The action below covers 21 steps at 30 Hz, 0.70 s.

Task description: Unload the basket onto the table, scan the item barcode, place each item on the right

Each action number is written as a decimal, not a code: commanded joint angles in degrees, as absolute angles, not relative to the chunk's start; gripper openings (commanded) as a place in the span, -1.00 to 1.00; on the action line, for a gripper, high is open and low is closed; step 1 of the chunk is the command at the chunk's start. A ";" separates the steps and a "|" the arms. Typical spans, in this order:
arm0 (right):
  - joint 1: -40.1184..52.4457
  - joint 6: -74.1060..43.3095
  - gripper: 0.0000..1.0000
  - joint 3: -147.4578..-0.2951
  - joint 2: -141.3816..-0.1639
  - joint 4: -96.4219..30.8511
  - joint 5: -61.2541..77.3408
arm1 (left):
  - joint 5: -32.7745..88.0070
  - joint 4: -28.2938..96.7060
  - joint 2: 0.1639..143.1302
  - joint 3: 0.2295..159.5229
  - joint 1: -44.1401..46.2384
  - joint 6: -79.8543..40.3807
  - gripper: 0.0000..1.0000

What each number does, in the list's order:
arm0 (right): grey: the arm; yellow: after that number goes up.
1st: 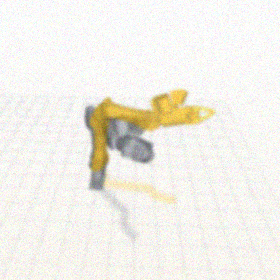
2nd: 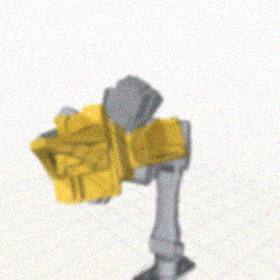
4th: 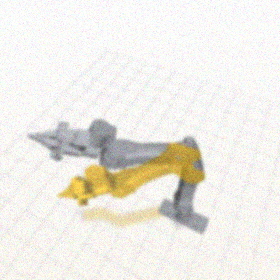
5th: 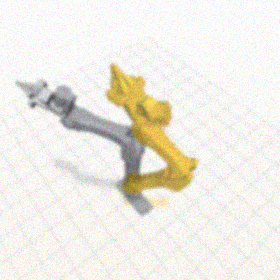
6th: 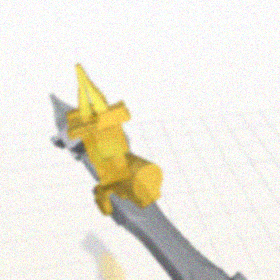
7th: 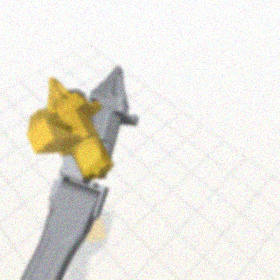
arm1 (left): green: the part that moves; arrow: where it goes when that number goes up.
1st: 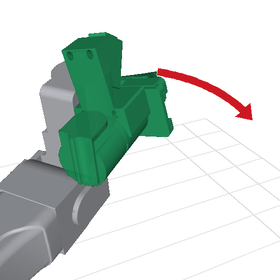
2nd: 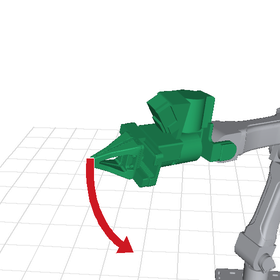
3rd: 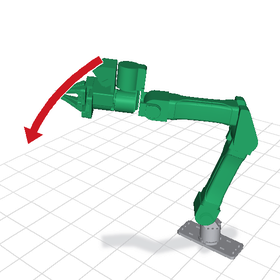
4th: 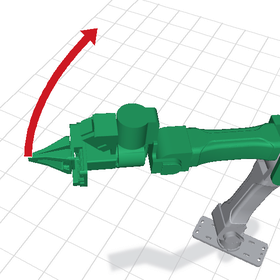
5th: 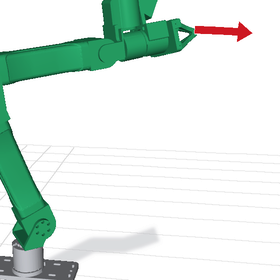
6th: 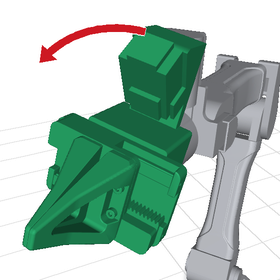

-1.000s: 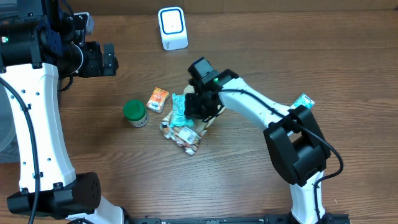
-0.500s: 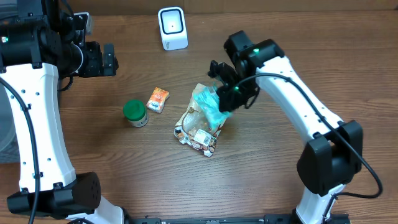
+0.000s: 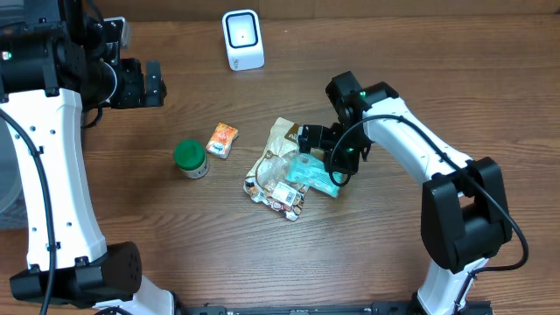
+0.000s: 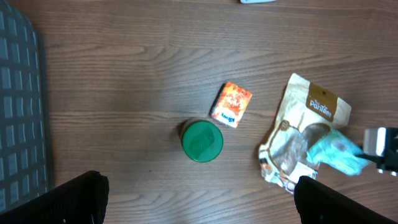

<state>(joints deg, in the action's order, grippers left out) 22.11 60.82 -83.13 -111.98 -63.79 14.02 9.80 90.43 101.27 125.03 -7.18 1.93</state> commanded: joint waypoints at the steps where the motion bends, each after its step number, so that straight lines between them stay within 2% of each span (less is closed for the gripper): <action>1: 22.00 63.20 -0.20 -80.99 -111.98 -58.94 19.07 | 9.67 90.35 101.25 125.27 -7.20 3.03 0.99; 3: 21.91 55.94 1.00 -81.76 -111.85 -56.71 16.05 | 9.67 90.35 101.25 125.29 -7.20 3.03 0.99; 6: 21.02 43.48 1.00 -85.43 -111.85 -58.08 11.66 | 9.67 90.35 101.25 125.29 -7.20 3.03 0.99; 11: 16.21 13.78 1.00 -96.07 -111.85 -70.89 10.39 | 9.67 90.35 101.25 125.27 -7.20 3.03 0.99; 13: 13.58 7.53 1.00 -97.62 -111.85 -75.22 13.74 | 9.67 90.35 101.25 125.29 -7.20 3.03 0.99; 15: 10.92 6.09 1.00 -96.99 -111.94 -77.56 20.34 | 9.67 90.35 101.25 125.29 -7.20 3.03 0.99; 19: 6.96 2.90 0.38 -90.76 -112.03 -75.22 30.98 | 9.67 90.35 101.25 125.29 -7.20 3.03 0.99; 21: 6.35 0.73 0.30 -86.56 -112.03 -72.07 32.62 | 9.67 90.35 101.25 125.29 -7.20 3.03 0.99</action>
